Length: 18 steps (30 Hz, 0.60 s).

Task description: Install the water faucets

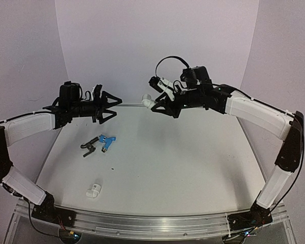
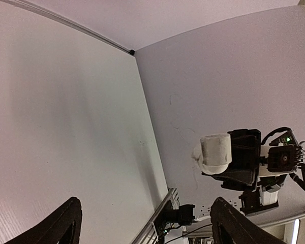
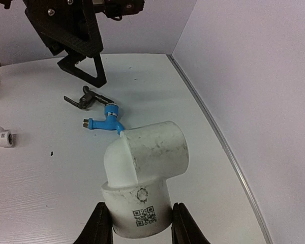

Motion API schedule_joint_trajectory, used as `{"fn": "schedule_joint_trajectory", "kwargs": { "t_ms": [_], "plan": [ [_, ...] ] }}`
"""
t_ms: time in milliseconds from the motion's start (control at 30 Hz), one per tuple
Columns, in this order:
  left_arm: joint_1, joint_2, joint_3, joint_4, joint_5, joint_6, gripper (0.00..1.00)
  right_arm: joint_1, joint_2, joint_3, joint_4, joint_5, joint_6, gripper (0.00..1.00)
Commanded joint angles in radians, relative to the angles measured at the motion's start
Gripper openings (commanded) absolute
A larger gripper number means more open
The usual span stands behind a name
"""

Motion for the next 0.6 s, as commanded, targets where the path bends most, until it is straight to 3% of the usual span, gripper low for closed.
{"fn": "schedule_joint_trajectory", "kwargs": {
  "t_ms": [0,133,567],
  "plan": [
    [-0.074,0.071,0.131,0.129,0.099,-0.030,0.84,0.015,-0.020,-0.031,0.095,-0.015,0.097,0.11],
    [-0.125,0.105,0.170,0.130,0.094,-0.008,0.82,0.015,-0.023,-0.054,0.128,-0.018,0.123,0.11],
    [-0.223,0.232,0.381,-0.119,0.083,0.110,0.75,0.015,-0.031,-0.077,0.162,-0.053,0.126,0.12]
  ]
}}
